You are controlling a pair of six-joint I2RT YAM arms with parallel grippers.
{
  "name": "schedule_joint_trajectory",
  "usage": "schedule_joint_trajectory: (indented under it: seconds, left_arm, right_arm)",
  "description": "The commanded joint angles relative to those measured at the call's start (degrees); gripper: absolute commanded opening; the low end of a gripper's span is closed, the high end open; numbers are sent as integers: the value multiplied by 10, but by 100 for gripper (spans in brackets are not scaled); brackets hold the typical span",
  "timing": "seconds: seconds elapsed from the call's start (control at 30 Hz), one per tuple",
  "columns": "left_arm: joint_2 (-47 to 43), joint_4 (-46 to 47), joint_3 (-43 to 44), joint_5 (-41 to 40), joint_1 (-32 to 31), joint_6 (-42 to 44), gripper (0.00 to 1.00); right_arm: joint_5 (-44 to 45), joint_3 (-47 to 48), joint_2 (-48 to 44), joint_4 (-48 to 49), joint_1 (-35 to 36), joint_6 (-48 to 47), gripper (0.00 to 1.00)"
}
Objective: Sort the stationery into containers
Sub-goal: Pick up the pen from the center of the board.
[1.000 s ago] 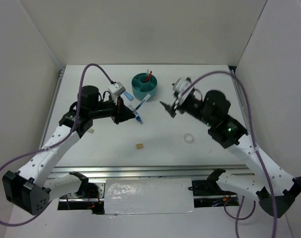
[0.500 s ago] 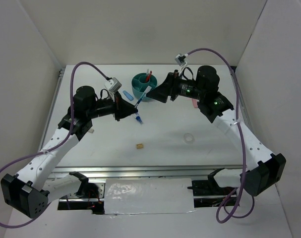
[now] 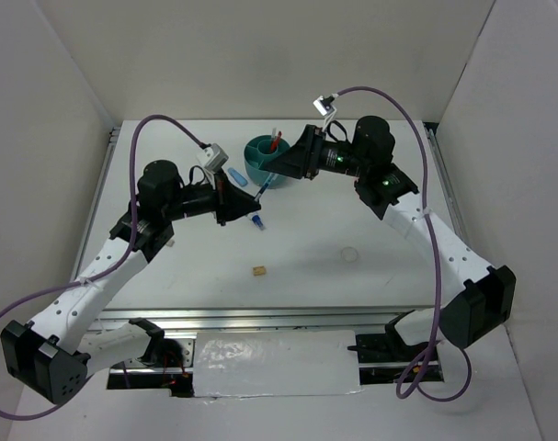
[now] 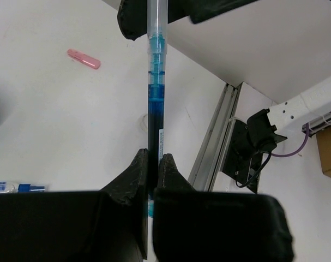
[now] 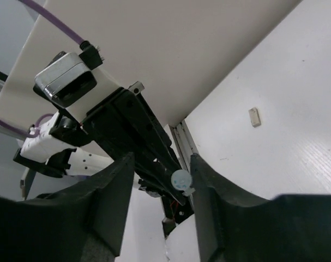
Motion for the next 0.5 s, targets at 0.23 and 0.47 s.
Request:
schedule_joint_trajectory:
  seconds: [0.23, 0.47]
  left_arm:
    - [2, 29, 16, -7, -3, -25, 3]
    - [25, -90, 57, -109, 24, -22, 99]
  right_arm:
    - [-7, 44, 15, 44, 6, 7, 8]
    - [86, 134, 51, -51, -6, -138, 0]
